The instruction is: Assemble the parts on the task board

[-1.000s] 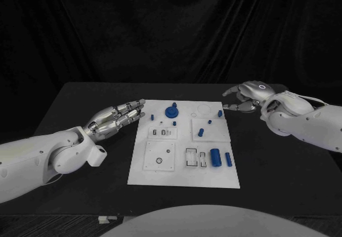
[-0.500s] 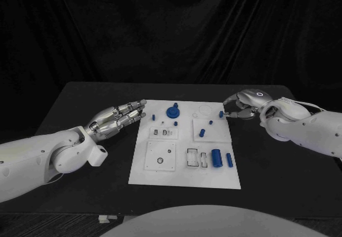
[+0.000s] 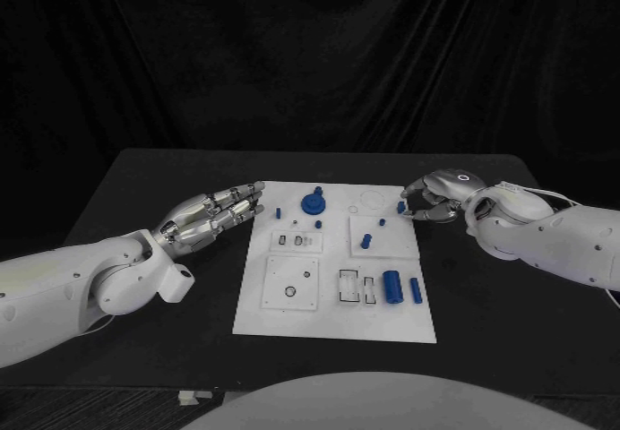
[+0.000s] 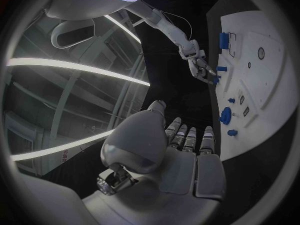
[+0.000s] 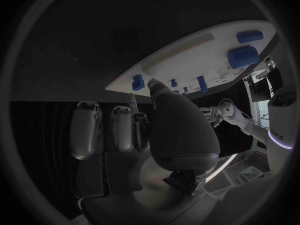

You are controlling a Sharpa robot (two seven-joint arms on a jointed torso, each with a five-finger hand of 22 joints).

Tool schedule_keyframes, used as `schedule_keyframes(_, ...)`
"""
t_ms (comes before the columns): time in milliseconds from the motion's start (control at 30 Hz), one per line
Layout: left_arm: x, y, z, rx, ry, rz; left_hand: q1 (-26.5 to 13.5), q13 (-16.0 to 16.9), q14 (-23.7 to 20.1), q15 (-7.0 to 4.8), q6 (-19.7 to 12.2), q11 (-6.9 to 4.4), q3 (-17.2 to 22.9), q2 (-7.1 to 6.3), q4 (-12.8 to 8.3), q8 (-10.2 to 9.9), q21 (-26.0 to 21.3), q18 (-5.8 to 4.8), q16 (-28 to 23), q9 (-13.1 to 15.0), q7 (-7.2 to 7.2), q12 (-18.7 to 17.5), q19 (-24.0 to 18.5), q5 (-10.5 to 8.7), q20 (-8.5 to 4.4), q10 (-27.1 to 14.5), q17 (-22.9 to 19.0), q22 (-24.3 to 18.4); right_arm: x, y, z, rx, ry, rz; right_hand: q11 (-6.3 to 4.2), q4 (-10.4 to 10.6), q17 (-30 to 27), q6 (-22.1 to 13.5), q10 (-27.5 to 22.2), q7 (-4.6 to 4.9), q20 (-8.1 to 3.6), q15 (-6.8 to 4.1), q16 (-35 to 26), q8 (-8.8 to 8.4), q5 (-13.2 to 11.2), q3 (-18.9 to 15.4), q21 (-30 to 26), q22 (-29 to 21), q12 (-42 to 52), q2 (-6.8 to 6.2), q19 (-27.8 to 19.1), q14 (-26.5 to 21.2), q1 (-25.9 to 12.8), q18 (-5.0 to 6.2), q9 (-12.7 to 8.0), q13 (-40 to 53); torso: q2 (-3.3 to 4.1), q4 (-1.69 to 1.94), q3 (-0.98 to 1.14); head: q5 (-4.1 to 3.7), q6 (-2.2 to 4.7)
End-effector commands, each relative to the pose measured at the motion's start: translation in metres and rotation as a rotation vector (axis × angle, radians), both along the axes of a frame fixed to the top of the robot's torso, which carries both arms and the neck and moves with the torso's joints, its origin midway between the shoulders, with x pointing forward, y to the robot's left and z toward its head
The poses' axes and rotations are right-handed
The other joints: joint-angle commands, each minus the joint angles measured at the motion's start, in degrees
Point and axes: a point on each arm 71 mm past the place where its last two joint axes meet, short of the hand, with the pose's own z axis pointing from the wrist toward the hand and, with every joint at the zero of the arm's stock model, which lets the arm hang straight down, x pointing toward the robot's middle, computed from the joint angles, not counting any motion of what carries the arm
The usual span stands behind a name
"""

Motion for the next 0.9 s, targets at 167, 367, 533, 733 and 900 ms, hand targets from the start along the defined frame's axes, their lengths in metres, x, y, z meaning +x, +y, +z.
schedule_keyframes(167,-0.001,-0.002,0.001,-0.023,-0.003,-0.014,0.18,0.0,-0.02,0.58,-0.32,0.08,0.46,0.0,-0.01,0.29,-0.2,0.88,-0.21,0.05,0.07,-0.22,0.07,0.11,0.44,-0.09,-0.05,-0.08,0.001,0.0,-0.003,-0.01,0.015,-0.017,0.44,-0.36,-0.18,0.2,6.01,0.5,0.27,0.31,0.33,0.12,5.66,0.56,-0.48,8.46,0.2,0.6,2.0,3.42,0.88,0.22,0.23,15.1,-0.04,-0.01,0.04,-0.03,-0.01)
schedule_keyframes(367,-0.001,-0.002,0.001,-0.024,-0.003,-0.015,0.18,0.0,-0.02,0.62,-0.29,0.1,0.51,0.03,-0.02,0.31,-0.2,0.88,-0.21,0.06,0.1,-0.2,0.07,0.13,0.45,-0.09,-0.05,-0.08,0.003,0.0,-0.004,-0.013,0.014,-0.024,0.53,-0.49,-0.31,-0.04,6.01,0.69,0.29,0.36,0.26,-0.03,6.31,0.64,-0.6,8.44,0.2,0.66,1.97,3.39,1.02,0.24,0.21,15.1,-0.03,-0.02,0.06,-0.01,-0.01)
schedule_keyframes(533,-0.001,-0.001,0.0,-0.023,-0.002,-0.015,0.18,0.0,-0.02,0.62,-0.29,0.1,0.51,0.03,-0.02,0.31,-0.2,0.88,-0.21,0.06,0.1,-0.2,0.07,0.13,0.45,-0.09,-0.05,-0.08,0.005,0.002,-0.008,-0.018,0.023,-0.03,0.69,-0.51,-0.35,0.14,6.01,0.92,0.34,0.43,0.24,0.05,6.56,0.76,-0.68,8.42,0.2,0.92,1.95,3.37,1.06,0.25,0.29,15.1,0.01,0.02,-0.01,-0.01,-0.01)
schedule_keyframes(733,-0.001,-0.001,0.0,-0.022,-0.001,-0.015,0.18,0.0,-0.02,0.62,-0.29,0.1,0.51,0.03,-0.02,0.31,-0.2,0.88,-0.21,0.06,0.1,-0.2,0.07,0.13,0.45,-0.09,-0.05,-0.08,0.004,0.004,-0.012,-0.018,0.026,-0.03,0.96,-0.59,-0.39,0.98,6.01,1.23,0.47,0.62,0.23,0.5,6.62,0.83,-0.69,8.46,0.2,1.16,1.96,3.36,1.04,0.23,0.58,15.1,-0.01,0.01,-0.03,0.12,-0.01)
schedule_keyframes(900,-0.001,-0.001,0.0,-0.021,0.001,-0.015,0.2,0.01,-0.02,0.7,-0.28,0.13,0.61,0.06,-0.04,0.32,-0.2,0.86,-0.21,0.06,0.14,-0.19,0.07,0.2,0.49,-0.09,-0.05,-0.08,0.005,0.007,-0.013,-0.016,0.023,-0.028,1.09,-0.92,-0.46,1.76,6.01,1.35,0.59,0.74,0.2,0.93,6.67,1.0,-0.76,8.47,0.2,1.38,1.95,3.35,1.31,0.24,0.97,15.1,-0.07,0.02,0.0,0.16,-0.01)
